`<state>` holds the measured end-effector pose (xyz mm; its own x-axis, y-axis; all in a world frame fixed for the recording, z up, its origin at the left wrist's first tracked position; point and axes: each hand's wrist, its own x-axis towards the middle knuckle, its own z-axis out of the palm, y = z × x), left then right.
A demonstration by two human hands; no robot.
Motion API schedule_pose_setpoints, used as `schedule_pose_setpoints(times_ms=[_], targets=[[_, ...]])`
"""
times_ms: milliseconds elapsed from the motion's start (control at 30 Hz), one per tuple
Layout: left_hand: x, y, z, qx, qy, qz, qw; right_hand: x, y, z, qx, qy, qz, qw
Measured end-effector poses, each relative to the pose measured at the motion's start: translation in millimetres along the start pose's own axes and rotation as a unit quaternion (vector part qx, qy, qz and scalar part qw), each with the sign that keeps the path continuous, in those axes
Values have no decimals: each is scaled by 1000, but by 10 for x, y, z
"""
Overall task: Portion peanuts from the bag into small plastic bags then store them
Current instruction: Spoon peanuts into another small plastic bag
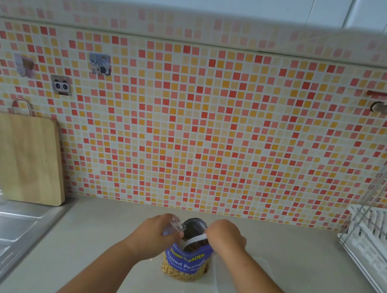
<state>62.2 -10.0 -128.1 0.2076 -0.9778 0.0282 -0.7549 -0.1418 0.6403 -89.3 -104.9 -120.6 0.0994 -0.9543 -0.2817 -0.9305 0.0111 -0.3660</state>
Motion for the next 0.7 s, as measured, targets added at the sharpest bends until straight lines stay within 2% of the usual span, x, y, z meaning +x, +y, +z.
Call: schedule_pose_setpoints(times_ms=[167, 267, 333, 400, 500, 600, 667, 700], targets=[[12, -46, -120, -34, 59, -16, 998, 153, 246, -33, 46, -30, -45, 997], [17, -23, -162, 36, 68, 3, 997, 150, 284, -196, 6, -58, -5, 998], [8, -19, -156, 101, 56, 24, 993, 179, 305, -272, 20, -44, 20, 999], [0, -20, -132, 155, 38, 37, 986, 153, 304, -380, -18, -68, 28, 997], [6, 3, -94, 217, 21, 47, 975, 188, 344, -504, -23, -52, -11, 998], [24, 25, -73, 253, 18, 57, 966, 199, 275, -626, 31, -25, 18, 999], [37, 50, -63, 271, 14, 65, 960, 187, 313, -625, 66, -31, -4, 997], [46, 66, -54, 278, 12, 68, 958, 176, 350, -624, 131, -20, -25, 991]])
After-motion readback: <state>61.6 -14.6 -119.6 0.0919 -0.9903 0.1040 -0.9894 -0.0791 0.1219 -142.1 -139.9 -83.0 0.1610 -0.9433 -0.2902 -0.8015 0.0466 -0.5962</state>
